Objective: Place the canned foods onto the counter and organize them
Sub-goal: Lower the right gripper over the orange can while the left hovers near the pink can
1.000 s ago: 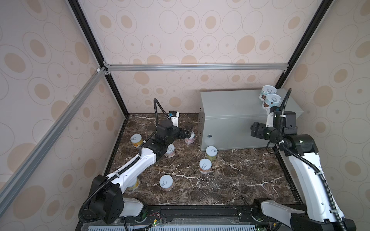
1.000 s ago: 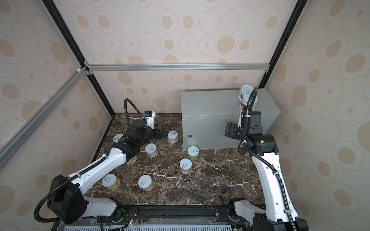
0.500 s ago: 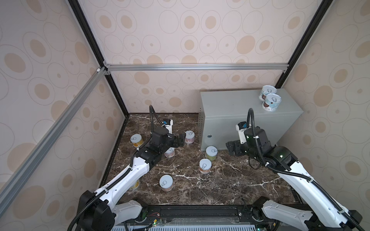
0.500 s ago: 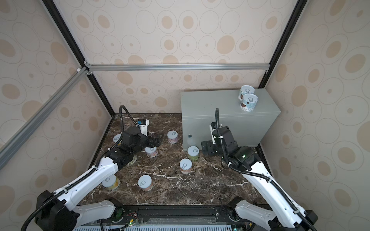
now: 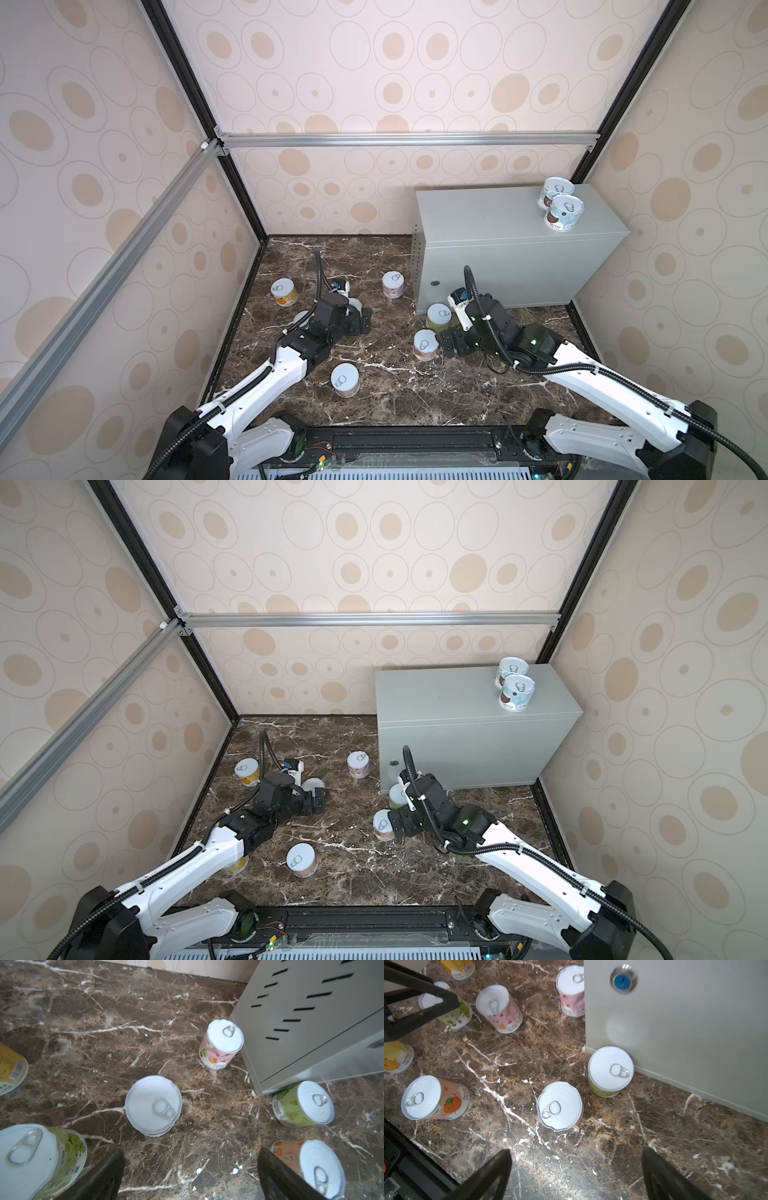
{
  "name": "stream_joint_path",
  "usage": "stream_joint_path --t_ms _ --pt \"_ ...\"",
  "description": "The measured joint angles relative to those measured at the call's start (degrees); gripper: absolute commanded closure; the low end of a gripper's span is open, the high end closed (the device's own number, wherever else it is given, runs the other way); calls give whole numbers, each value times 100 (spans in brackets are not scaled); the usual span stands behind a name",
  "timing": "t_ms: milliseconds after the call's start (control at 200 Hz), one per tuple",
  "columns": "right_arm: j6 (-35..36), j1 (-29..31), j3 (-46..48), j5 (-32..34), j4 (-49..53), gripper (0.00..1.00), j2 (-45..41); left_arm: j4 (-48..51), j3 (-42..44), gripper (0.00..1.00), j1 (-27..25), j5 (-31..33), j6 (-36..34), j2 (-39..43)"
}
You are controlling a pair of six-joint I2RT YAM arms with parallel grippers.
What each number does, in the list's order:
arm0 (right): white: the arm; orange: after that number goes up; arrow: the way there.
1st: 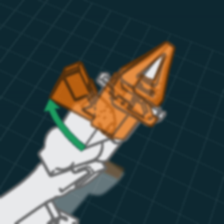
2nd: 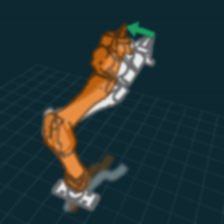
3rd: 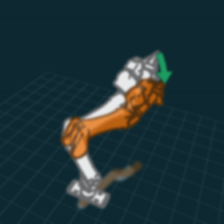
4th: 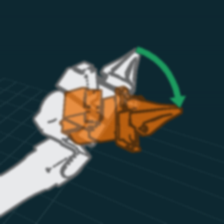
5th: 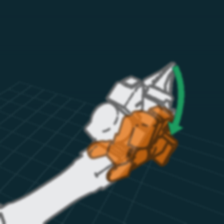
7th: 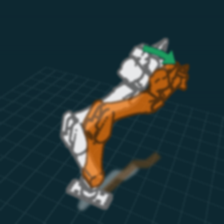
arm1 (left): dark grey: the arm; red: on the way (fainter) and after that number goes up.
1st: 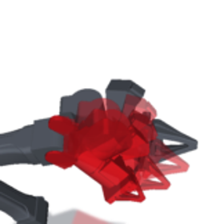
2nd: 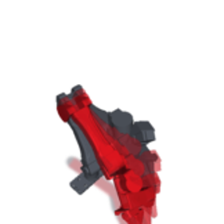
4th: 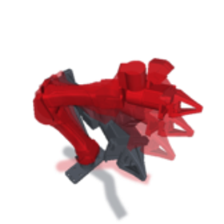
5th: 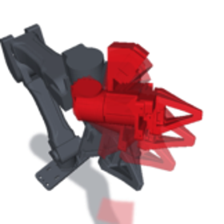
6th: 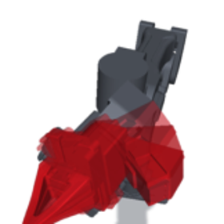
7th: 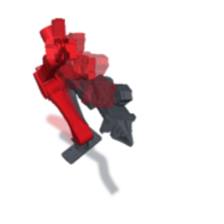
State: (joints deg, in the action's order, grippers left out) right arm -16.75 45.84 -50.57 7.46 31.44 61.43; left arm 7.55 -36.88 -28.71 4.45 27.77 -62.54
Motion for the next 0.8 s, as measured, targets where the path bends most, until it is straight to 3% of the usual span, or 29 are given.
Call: stream_joint_path --t_ms 325,800 --pt "-247 254 704 -542 -1010 1 833 -651 968 1 0 68 315 94" --pt "-385 382 734 -522 -1906 1 2039 -1067 1158 1 -55 291 354 81"
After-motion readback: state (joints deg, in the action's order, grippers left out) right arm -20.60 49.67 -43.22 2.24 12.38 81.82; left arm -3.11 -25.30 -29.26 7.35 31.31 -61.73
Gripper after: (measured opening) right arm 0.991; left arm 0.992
